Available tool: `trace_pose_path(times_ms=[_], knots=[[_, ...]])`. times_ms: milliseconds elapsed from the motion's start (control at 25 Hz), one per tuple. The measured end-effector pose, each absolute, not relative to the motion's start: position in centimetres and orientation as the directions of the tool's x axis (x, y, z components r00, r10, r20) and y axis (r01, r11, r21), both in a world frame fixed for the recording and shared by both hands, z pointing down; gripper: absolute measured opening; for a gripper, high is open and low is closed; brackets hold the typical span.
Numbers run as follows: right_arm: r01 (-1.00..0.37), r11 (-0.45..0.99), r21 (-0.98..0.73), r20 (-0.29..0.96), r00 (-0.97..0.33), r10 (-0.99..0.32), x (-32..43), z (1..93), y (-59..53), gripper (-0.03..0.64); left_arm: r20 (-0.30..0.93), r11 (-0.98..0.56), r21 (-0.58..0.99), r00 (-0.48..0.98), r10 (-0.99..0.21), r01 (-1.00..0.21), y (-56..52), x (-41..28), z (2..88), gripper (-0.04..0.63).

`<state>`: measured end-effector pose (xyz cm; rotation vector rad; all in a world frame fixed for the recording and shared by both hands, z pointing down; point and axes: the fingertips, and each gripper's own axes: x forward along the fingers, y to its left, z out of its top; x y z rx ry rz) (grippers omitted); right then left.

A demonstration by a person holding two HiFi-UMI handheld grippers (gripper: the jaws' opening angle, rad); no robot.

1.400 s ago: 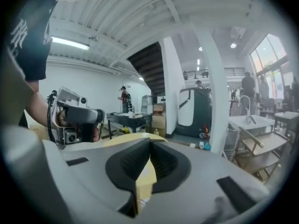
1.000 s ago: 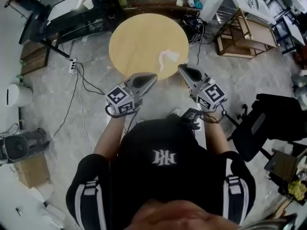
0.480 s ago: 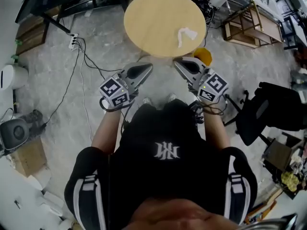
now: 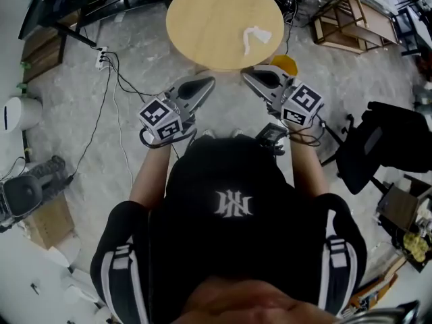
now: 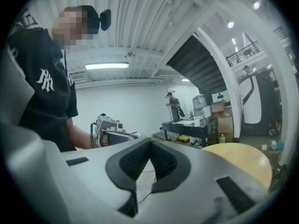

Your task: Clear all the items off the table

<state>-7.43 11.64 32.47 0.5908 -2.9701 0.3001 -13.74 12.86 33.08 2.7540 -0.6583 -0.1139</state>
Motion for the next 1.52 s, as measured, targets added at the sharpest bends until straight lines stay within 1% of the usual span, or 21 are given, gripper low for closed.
trace_pose_path(times_ms=[280, 520, 1200, 1320, 1520], knots=[[-0.409, 0.885, -0.221, 0.137, -0.912, -0.387, -5.8, 33.9, 11.8, 0.000, 0.021, -0.865, 0.283, 0.904, -0.426, -0.414, 12.7, -11.9, 32.8, 0.012], [-0.428, 0.878, -0.216, 0.155, -0.903, -0.402, -4.7, 34.0, 11.7, 0.000, 0.032, -0.871, 0.281, 0.911, -0.411, -0.403, 12.8, -11.5, 32.9, 0.012], [-0.447, 0.867, -0.219, 0.172, -0.893, -0.416, -4.7, 34.2, 12.2, 0.000, 0.030, -0.892, 0.270, 0.929, -0.369, -0.363, 13.6, -11.1, 33.3, 0.012], [-0.456, 0.864, -0.214, 0.185, -0.887, -0.422, -4.8, 34.7, 12.2, 0.000, -0.010, -0.888, 0.312, 0.934, -0.358, -0.337, 13.9, -11.1, 33.8, 0.012], [-0.493, 0.852, -0.179, 0.200, -0.866, -0.459, -5.5, 35.3, 11.4, 0.000, -0.010, -0.881, 0.361, 0.944, -0.330, -0.305, 13.9, -12.0, 35.3, 0.012]])
